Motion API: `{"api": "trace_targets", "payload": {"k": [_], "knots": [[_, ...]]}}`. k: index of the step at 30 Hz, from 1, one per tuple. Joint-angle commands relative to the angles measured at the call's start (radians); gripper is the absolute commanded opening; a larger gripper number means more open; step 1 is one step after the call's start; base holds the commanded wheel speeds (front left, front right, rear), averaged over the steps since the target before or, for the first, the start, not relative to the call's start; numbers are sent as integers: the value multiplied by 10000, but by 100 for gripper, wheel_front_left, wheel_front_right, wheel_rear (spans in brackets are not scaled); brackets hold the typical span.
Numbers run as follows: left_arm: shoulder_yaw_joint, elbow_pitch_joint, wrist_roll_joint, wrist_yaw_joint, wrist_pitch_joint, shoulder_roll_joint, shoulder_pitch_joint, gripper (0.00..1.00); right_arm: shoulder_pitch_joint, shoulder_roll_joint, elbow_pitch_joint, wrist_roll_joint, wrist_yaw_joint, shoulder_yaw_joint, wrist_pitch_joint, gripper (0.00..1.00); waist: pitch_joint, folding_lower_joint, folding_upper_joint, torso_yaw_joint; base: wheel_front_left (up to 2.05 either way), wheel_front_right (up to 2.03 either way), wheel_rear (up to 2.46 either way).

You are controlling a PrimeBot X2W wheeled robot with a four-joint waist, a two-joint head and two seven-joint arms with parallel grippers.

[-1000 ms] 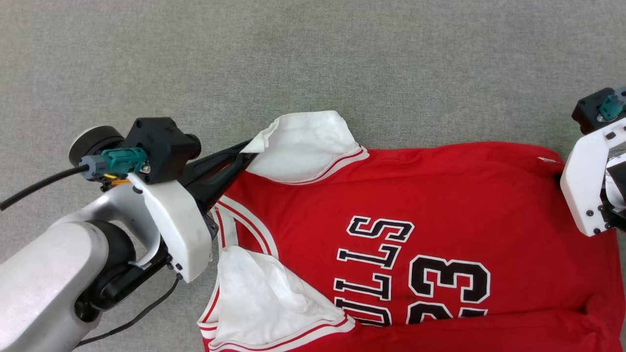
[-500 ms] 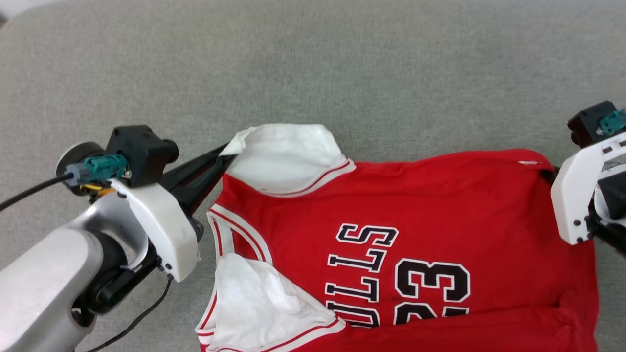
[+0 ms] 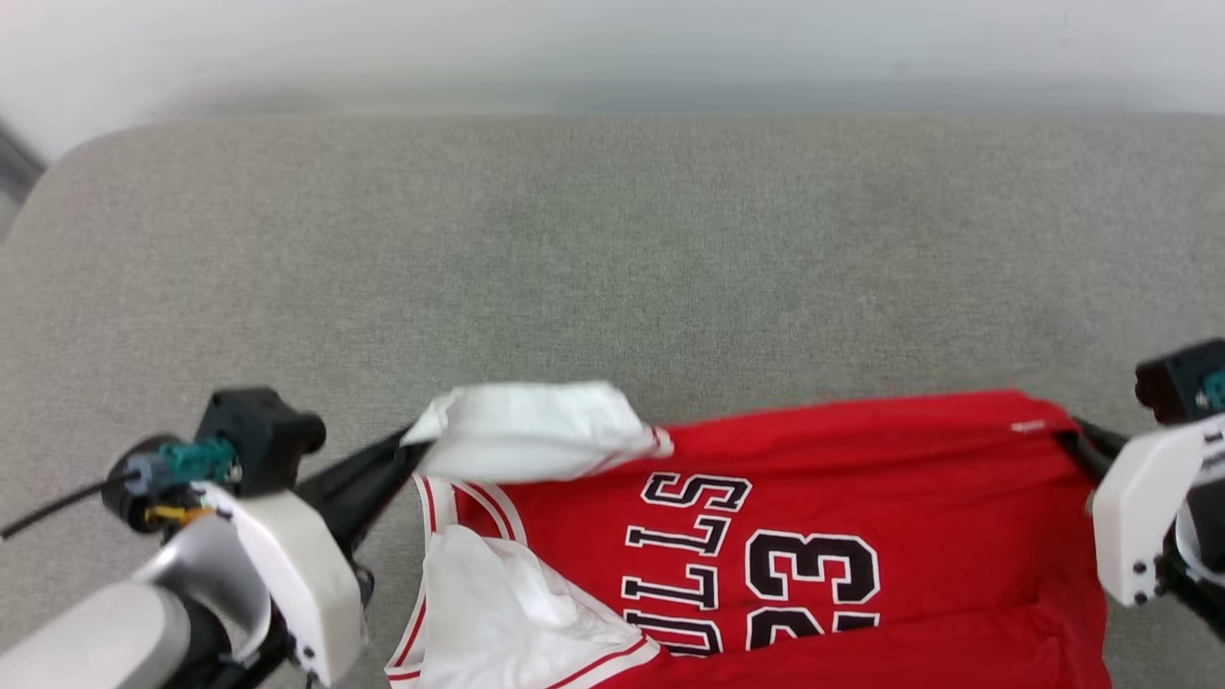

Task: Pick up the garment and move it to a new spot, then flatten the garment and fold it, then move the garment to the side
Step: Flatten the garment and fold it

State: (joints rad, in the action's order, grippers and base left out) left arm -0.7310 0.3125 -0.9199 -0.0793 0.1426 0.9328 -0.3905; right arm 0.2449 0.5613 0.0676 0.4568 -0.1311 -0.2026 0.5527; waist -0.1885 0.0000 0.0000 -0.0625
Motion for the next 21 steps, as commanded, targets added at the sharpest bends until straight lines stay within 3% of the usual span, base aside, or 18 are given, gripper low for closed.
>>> {"api": "trace_targets", "payload": {"k": [1,11,21], "knots": [[-35,59,-57,-66,-53,30,247,0,-155,-4,-88,-9,7,94,-94,0,125,0,0,-18,0,0,0],[-798,127,-694,-498,99,258,2081,0,-2463,142,-953,-70,7,422,-187,0,423,0,0,-64,0,0,0],[-1576,-1469,-333,-74,174,-570,2159,0,-2882,700,-959,-600,7,-233,48,0,26,0,0,-2,0,0,0]]}}
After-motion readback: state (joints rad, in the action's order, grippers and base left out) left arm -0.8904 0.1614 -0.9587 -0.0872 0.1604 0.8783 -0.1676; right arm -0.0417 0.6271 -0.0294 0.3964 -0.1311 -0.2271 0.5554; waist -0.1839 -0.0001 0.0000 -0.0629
